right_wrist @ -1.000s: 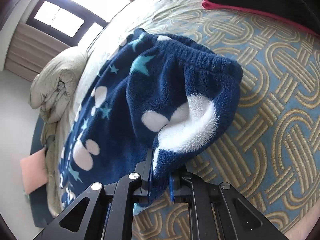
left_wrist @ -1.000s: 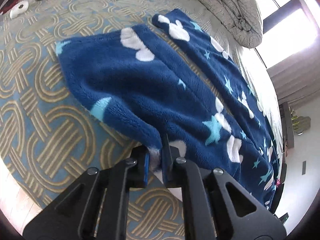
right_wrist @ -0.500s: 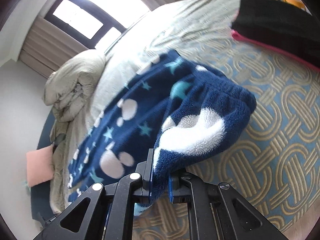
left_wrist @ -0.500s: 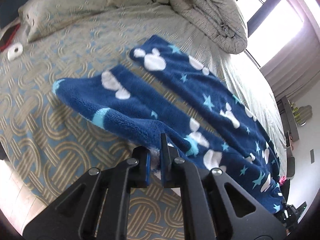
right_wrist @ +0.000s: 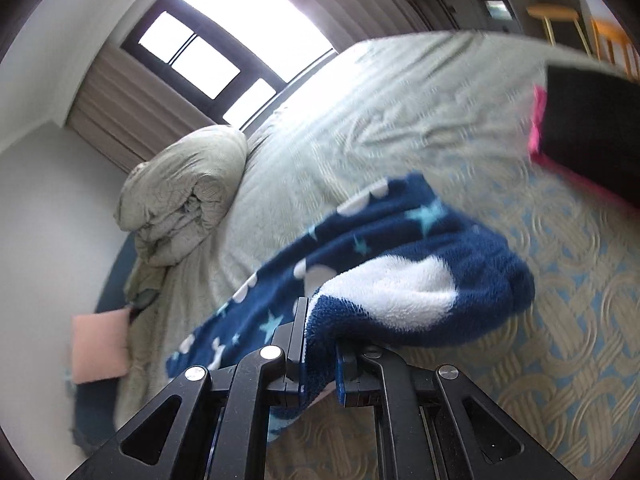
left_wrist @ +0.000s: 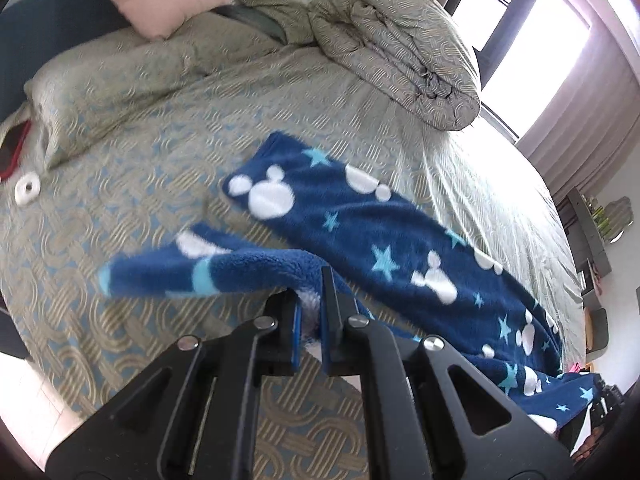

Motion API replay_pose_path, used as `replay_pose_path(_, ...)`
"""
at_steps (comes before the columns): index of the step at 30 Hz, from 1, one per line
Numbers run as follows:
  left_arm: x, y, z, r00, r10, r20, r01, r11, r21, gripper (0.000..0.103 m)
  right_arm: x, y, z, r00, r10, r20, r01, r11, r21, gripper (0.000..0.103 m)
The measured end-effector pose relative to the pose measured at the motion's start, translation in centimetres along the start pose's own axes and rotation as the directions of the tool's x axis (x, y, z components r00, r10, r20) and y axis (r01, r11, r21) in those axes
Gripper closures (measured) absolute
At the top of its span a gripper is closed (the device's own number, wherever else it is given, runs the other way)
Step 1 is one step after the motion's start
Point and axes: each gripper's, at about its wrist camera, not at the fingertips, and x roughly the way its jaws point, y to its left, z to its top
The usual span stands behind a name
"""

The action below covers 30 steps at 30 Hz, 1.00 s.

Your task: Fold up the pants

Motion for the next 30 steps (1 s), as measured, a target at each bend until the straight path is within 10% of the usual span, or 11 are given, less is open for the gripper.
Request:
replay_pose_path(18,10.6,-7.5,9.6,0.980,0.157,-0.122,-0.145,0.985,0.098,0.095,11.6,2.4,8.5,0.983,-0.155,-0.093,0.152,0.988,-0.036,0.094)
replay_pose_path(24,17.3,-8.9,11.7,0.950,0.226,-0.213,-0.198,0.969,0.145,0.094,18.2,1.8,10.6,0.953,-0.246,-0.178,0.240,0.969,-0.053,0.094)
replay_pose_path(30,23.1,-9.4,12.8,0.930,0.223,-0.291,-0.189,0.972,0.142,0.090,25.4,0.7,11.4,0.878,-0.380,-0.290,0.357,0.925,-0.132,0.087)
